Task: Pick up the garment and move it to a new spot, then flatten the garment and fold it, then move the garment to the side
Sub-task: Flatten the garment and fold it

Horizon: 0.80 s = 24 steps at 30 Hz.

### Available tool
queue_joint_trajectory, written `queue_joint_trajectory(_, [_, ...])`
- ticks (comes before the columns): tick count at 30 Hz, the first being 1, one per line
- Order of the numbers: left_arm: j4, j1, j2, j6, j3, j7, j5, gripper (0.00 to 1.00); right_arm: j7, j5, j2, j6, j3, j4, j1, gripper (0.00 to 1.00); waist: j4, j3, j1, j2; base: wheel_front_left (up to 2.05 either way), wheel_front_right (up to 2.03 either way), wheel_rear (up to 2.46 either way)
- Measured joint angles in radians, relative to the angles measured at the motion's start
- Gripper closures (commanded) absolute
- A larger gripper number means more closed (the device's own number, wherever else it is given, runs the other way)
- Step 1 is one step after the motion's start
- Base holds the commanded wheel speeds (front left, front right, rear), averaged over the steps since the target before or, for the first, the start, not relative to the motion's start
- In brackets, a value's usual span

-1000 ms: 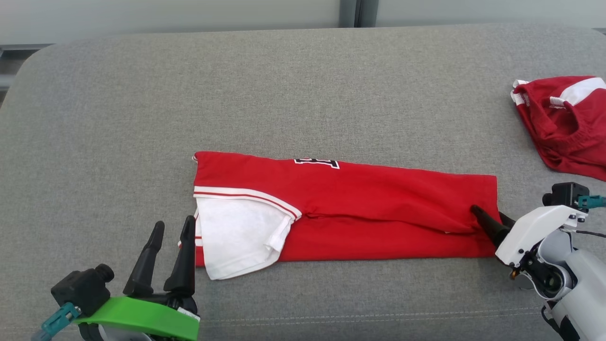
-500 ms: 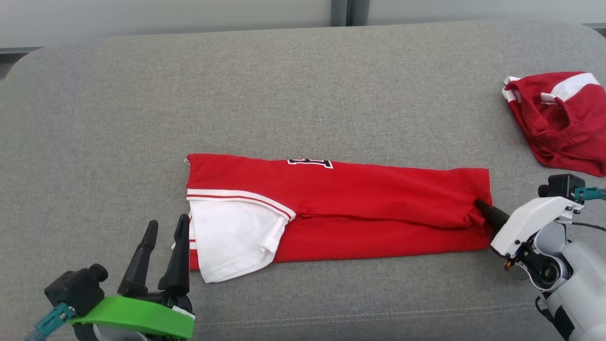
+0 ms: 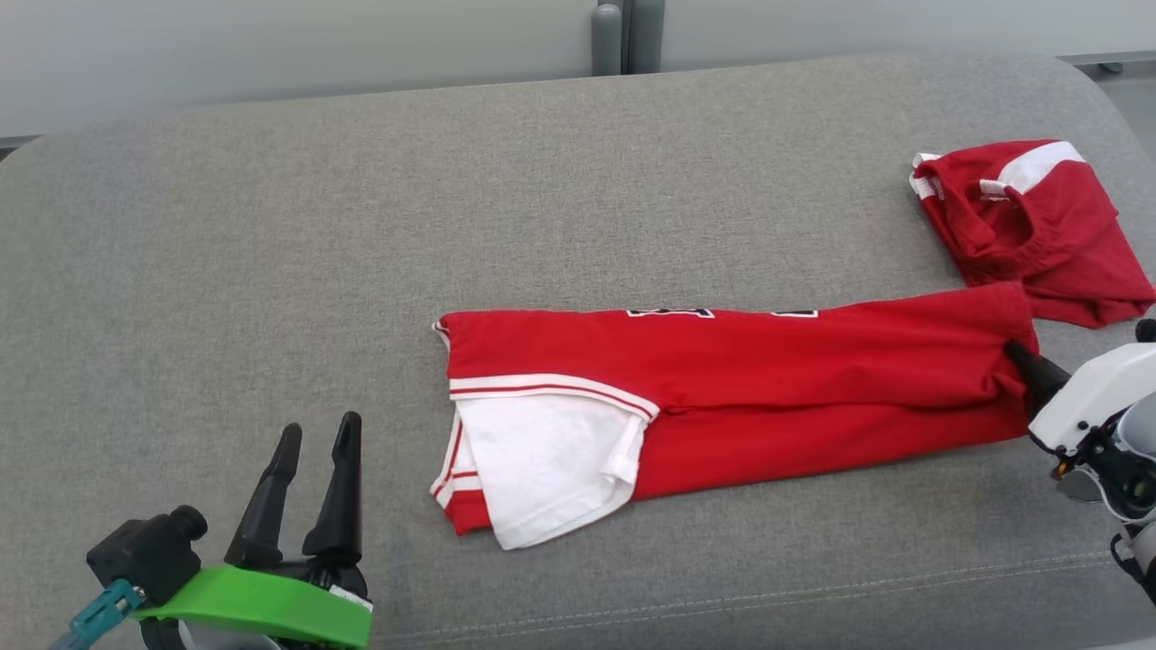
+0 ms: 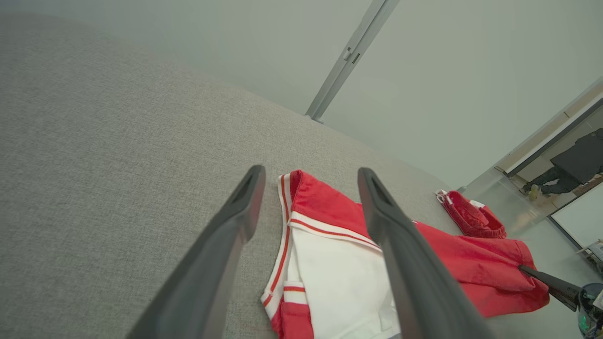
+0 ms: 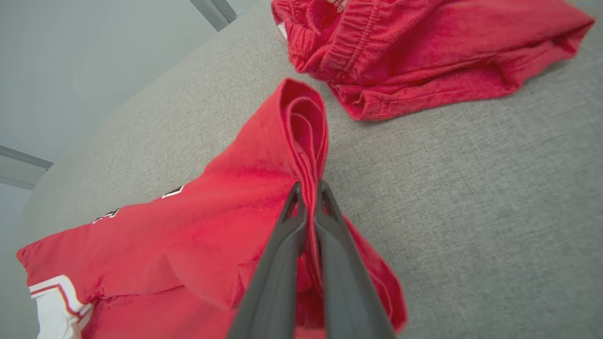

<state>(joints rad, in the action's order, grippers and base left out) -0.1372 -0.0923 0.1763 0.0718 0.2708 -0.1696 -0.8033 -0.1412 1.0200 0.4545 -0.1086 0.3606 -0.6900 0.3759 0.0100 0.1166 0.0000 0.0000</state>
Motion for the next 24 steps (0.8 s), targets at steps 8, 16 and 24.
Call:
queue_joint_trajectory(8, [0.000, -0.001, 0.000, 0.000, 0.015, 0.000, 0.001, 0.00, 0.000, 0.016, 0.031, -0.003, -0.027, 0.002, 0.011, 1.00, -0.016, -0.022, 0.0000, 0.0000, 0.00, 0.00, 0.00])
queue_joint_trajectory(16, [-0.001, -0.005, -0.001, 0.000, 0.024, 0.002, 0.001, 0.00, -0.059, 0.095, -0.074, -0.010, 0.011, 0.111, 0.011, 1.00, -0.018, -0.034, 0.0000, 0.0000, 0.00, 0.00, 0.00])
queue_joint_trajectory(24, [-0.002, -0.006, -0.004, 0.000, 0.034, 0.003, 0.002, 0.00, -0.135, 0.170, -0.144, -0.014, 0.072, 0.266, 0.012, 1.00, -0.003, -0.040, 0.0000, 0.0000, 0.00, 0.00, 0.00])
